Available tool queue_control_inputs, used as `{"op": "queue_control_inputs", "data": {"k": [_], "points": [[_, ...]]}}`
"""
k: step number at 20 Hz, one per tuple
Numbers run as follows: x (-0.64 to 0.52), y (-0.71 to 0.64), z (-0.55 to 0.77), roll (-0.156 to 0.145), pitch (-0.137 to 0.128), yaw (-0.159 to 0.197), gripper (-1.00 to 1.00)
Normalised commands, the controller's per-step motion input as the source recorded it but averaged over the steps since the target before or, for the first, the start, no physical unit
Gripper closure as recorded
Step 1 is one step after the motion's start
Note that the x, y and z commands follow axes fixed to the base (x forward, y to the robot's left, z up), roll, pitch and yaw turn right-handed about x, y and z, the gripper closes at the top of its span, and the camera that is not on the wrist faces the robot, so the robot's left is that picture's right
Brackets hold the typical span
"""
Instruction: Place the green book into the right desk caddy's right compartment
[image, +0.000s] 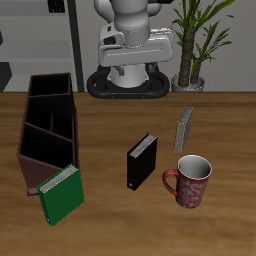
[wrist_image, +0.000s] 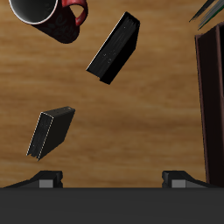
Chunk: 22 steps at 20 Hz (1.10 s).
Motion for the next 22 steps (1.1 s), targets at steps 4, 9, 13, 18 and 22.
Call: {"op": "queue_control_inputs", "data": {"k": [4,9,13,18,22], "points": [[-0.27,-0.07,0.07,0.013,0.014,-0.057,-1.00],[0.00,0.04,-0.08,0.006,-0.004,-0.017,-1.00],[0.10,-0.01,-0.05,0.013,0.010,-0.009,-1.00],[0.24,-0.14,0.18,0.034,-0.051,0.062,-1.00],[0.41,-0.43,0.31,-0.075,-0.041,-0.016,-1.00]]}}
